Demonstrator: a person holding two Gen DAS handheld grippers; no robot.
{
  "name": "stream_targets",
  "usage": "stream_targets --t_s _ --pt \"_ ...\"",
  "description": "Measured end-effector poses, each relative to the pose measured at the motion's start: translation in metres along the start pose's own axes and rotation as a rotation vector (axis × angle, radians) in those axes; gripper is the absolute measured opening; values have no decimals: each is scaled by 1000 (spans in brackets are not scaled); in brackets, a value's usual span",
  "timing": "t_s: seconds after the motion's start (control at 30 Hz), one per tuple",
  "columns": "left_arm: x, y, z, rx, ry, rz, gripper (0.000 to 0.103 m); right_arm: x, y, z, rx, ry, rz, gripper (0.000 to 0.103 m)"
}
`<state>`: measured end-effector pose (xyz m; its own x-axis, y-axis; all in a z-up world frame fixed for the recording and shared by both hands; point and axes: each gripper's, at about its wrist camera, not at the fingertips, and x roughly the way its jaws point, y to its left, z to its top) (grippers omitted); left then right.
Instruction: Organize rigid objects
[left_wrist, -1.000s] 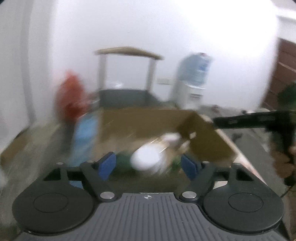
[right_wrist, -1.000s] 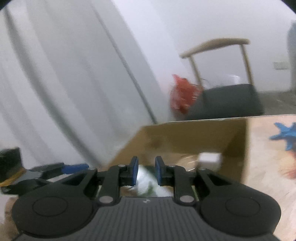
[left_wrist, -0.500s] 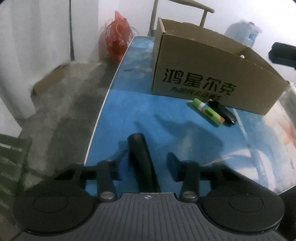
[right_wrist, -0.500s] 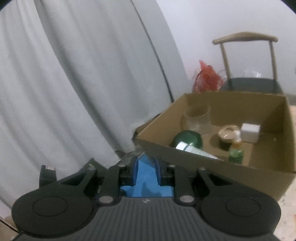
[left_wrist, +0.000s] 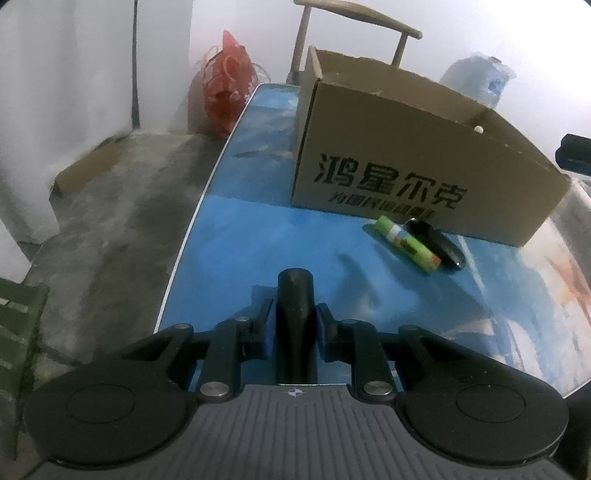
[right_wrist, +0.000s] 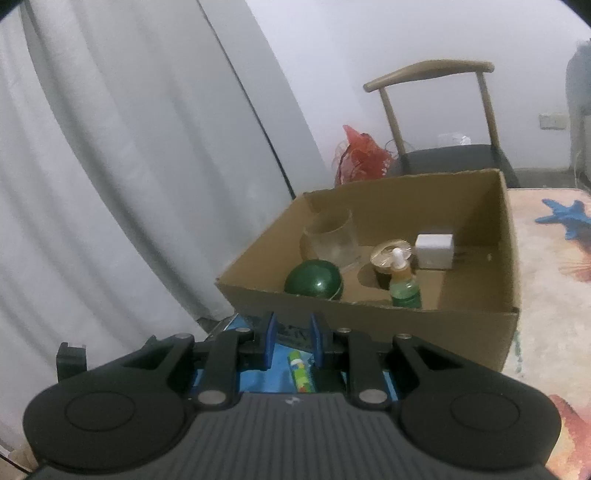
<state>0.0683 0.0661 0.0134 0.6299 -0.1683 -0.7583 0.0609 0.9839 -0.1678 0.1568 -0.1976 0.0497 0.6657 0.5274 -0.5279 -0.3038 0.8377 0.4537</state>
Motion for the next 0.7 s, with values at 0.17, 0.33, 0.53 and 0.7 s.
stream_targets --t_s 0.17,0.33,0.53,0.7 --pt "-8 -5 10 14 -47 -38 21 -10 -1 4 -3 -28 -12 22" --pt "-39 -15 36 65 -162 -115 21 -15 -3 7 2 -59 -4 22" --pt "-67 -38 90 129 -309 -207 21 -26 -10 9 16 -113 11 22" --pt "-40 -77 140 138 -229 -385 21 -44 -27 14 48 -191 -12 22"
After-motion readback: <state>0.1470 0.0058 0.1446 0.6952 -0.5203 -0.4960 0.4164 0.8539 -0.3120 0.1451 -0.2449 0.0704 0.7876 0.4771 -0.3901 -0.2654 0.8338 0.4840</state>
